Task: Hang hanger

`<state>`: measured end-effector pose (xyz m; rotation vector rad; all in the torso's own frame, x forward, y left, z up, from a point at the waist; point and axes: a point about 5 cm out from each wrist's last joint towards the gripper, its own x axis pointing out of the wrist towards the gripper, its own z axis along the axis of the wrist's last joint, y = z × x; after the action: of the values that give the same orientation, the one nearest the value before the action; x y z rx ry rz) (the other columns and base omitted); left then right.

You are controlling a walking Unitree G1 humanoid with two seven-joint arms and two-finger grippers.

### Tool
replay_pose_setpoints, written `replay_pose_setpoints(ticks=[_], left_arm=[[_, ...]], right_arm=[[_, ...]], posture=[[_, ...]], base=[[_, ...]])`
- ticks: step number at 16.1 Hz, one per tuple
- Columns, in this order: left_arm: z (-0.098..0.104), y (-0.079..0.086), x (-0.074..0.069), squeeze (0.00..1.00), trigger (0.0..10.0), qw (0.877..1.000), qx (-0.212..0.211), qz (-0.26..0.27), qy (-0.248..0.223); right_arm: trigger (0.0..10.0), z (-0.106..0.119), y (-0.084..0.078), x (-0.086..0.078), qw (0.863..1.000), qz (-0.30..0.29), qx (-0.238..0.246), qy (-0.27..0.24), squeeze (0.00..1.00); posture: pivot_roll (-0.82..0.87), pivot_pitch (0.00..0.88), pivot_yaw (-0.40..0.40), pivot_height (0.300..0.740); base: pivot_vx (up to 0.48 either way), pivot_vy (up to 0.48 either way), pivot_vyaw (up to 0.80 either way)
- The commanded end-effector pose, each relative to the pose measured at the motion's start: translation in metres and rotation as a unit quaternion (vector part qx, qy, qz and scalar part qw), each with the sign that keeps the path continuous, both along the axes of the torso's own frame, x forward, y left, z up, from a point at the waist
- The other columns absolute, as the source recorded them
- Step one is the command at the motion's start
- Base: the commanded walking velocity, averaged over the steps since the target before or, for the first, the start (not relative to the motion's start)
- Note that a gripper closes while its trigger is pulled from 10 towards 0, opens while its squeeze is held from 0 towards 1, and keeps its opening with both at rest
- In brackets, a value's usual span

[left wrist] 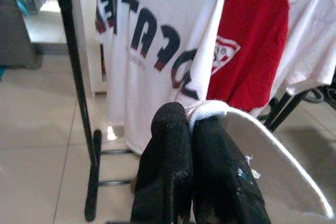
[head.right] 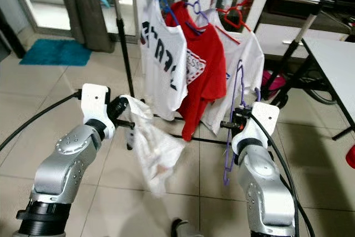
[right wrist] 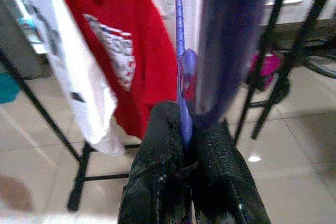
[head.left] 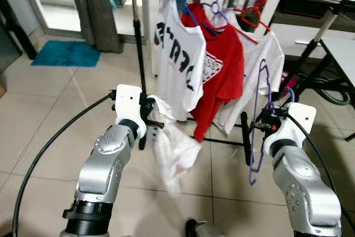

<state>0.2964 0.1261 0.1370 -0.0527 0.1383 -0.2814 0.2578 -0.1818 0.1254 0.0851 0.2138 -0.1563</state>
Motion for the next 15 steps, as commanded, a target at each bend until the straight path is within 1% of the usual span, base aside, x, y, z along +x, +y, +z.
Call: replay_pose_setpoints(ticks=[1,3,4,5,6,7,8,9,10,11,12,13,15], left_arm=[[0.0076,-0.0025,0.0018,0.00,10.0,1.000,-0.008,-0.002,-0.027],[0.0105,0.0000,0.0043,0.00,10.0,0.999,-0.021,0.007,-0.036],[0.0128,-0.0008,0.0055,0.00,10.0,0.999,-0.019,0.005,-0.044],[0.0154,-0.0040,0.0057,0.00,10.0,0.998,-0.018,-0.005,-0.052],[0.0150,-0.0043,0.0060,0.00,10.0,0.999,0.002,-0.001,-0.054],[0.0122,-0.0033,0.0060,0.00,10.0,0.999,0.007,-0.002,-0.046],[0.0107,-0.0043,0.0050,0.00,10.0,0.999,0.004,-0.013,-0.043],[0.0103,-0.0055,0.0037,0.00,10.0,0.999,0.003,-0.020,-0.043],[0.0104,-0.0057,0.0031,0.00,10.0,0.999,0.007,-0.021,-0.046],[0.0081,-0.0054,0.0031,0.00,10.0,0.999,0.013,-0.016,-0.038],[0.0071,-0.0054,0.0031,0.00,10.0,0.999,0.011,-0.014,-0.032],[0.0081,-0.0069,0.0028,0.00,10.0,0.999,0.016,-0.018,-0.041],[0.0075,-0.0070,0.0028,0.00,10.0,0.998,0.032,-0.016,-0.049]], right_arm=[[10.0,-0.0016,0.0002,0.0013,1.000,-0.007,0.014,0.007,0.00],[10.0,0.0006,-0.0029,0.0042,1.000,-0.021,0.017,-0.009,0.00],[10.0,0.0033,-0.0067,0.0061,0.999,-0.038,0.004,-0.024,0.00],[10.0,0.0014,-0.0071,0.0072,0.999,-0.033,0.014,-0.003,0.00],[10.0,0.0017,-0.0055,0.0083,0.999,-0.018,0.033,0.002,0.00],[10.0,0.0041,-0.0002,0.0090,0.998,0.031,0.059,-0.009,0.00],[10.0,0.0070,-0.0027,0.0089,0.999,0.024,0.024,-0.024,0.00],[10.0,0.0068,-0.0037,0.0089,0.999,0.026,-0.001,-0.030,0.00],[10.0,0.0053,-0.0026,0.0084,0.999,0.039,0.005,-0.026,0.00],[10.0,0.0035,-0.0035,0.0070,0.999,0.038,0.021,-0.015,0.00],[10.0,0.0031,-0.0038,0.0066,0.999,0.039,0.023,-0.012,0.00],[10.0,-0.0007,-0.0076,0.0043,0.999,0.027,0.029,0.005,0.00],[10.0,-0.0012,-0.0077,0.0035,0.999,0.031,0.030,0.007,0.00]], posture=[[-0.02,0.044,-0.032,0.740],[-0.02,0.032,-0.038,0.740],[-0.02,0.032,-0.038,0.740],[-0.02,0.032,-0.038,0.740],[-0.02,0.030,-0.042,0.740],[-0.02,0.030,-0.042,0.740],[-0.02,0.030,-0.042,0.740],[-0.03,0.033,-0.042,0.740],[-0.03,0.033,-0.042,0.740],[-0.04,0.036,-0.042,0.740],[-0.04,0.036,-0.042,0.740],[-0.04,0.036,-0.041,0.740],[-0.04,0.036,-0.038,0.740]], base=[[0.000,0.000,-0.76],[0.000,0.000,-0.76],[0.000,0.000,-0.76],[0.000,0.000,-0.69],[0.000,0.000,-0.67],[0.000,0.000,-0.66],[0.000,0.000,-0.72],[0.000,0.000,-0.73],[0.000,0.000,-0.76],[0.000,0.000,-0.77],[0.000,0.000,-0.77],[0.000,0.000,-0.79],[0.000,0.000,-0.79]])
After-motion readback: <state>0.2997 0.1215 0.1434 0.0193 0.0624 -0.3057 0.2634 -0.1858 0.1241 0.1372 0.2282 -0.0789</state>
